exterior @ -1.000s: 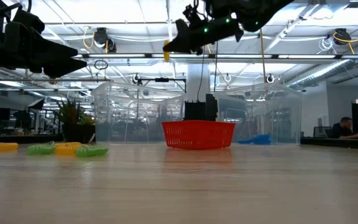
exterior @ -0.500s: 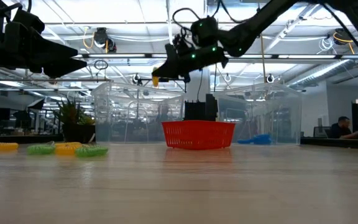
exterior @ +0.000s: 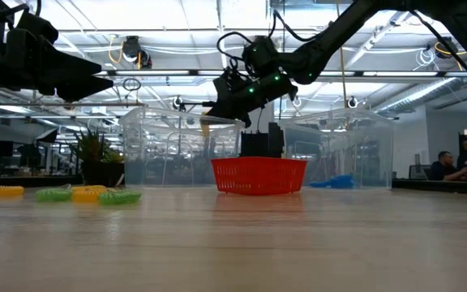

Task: Sort spring keychains
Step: Put the yellow spring keychain into the left transparent bin, then put the green spring keychain into the red bin

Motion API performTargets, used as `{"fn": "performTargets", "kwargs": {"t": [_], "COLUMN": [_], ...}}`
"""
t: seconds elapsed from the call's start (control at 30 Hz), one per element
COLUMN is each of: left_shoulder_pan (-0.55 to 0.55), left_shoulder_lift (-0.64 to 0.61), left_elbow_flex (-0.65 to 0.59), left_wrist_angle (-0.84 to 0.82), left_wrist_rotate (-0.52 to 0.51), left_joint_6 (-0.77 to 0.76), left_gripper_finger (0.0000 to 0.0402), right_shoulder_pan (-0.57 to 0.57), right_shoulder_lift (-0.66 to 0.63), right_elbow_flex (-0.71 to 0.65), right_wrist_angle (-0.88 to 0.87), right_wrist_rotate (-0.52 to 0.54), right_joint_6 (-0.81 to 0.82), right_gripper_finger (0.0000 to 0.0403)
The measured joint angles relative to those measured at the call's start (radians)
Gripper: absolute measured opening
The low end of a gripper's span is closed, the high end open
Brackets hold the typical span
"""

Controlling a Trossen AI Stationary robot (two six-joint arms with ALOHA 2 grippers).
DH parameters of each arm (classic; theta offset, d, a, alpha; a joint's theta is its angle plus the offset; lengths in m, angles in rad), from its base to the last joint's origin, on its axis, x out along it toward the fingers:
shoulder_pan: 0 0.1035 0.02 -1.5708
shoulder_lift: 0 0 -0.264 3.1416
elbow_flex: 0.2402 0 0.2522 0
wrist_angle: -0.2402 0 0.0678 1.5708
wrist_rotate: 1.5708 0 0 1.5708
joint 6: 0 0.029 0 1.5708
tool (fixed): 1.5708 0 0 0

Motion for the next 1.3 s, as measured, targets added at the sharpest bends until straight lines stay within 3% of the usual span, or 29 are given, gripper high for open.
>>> {"fn": "performTargets", "kwargs": {"t": [0.13, 0.5, 0.83, 0.97, 1.07, 1.3], "left_shoulder_pan": [0.0, 0.0, 0.0, 0.0, 0.0, 0.0], "left_shoulder_lift": [0.0, 0.0, 0.0, 0.0, 0.0, 0.0], "left_elbow_flex": [0.0, 0.0, 0.0, 0.0, 0.0, 0.0], "left_wrist_angle": [0.0, 0.0, 0.0, 0.0, 0.0, 0.0], "left_wrist_rotate": [0.0, 0.0, 0.0, 0.0, 0.0, 0.0], "left_joint_6": [0.0, 0.0, 0.0, 0.0, 0.0, 0.0], "left_gripper_finger": [0.0395, 0.0395, 0.0395, 0.0395, 0.0395, 0.0395], "right_shoulder_pan": [0.0, 0.002, 0.002, 0.009, 0.011, 0.024], "right_shoulder_lift": [0.0, 0.0, -0.027, -0.029, -0.027, -0.056], "right_elbow_flex": [0.0, 0.0, -0.001, 0.0, 0.0, -0.002], "right_wrist_angle": [0.01, 0.039, 0.057, 0.054, 0.05, 0.036], "right_wrist_rotate": [0.001, 0.002, 0.001, -0.003, -0.066, -0.104], "right_joint_6": [-0.001, -0.026, -0.052, -0.054, -0.054, -0.065], "right_gripper_finger": [0.0024, 0.0158, 0.0248, 0.0272, 0.0282, 0.0286]}}
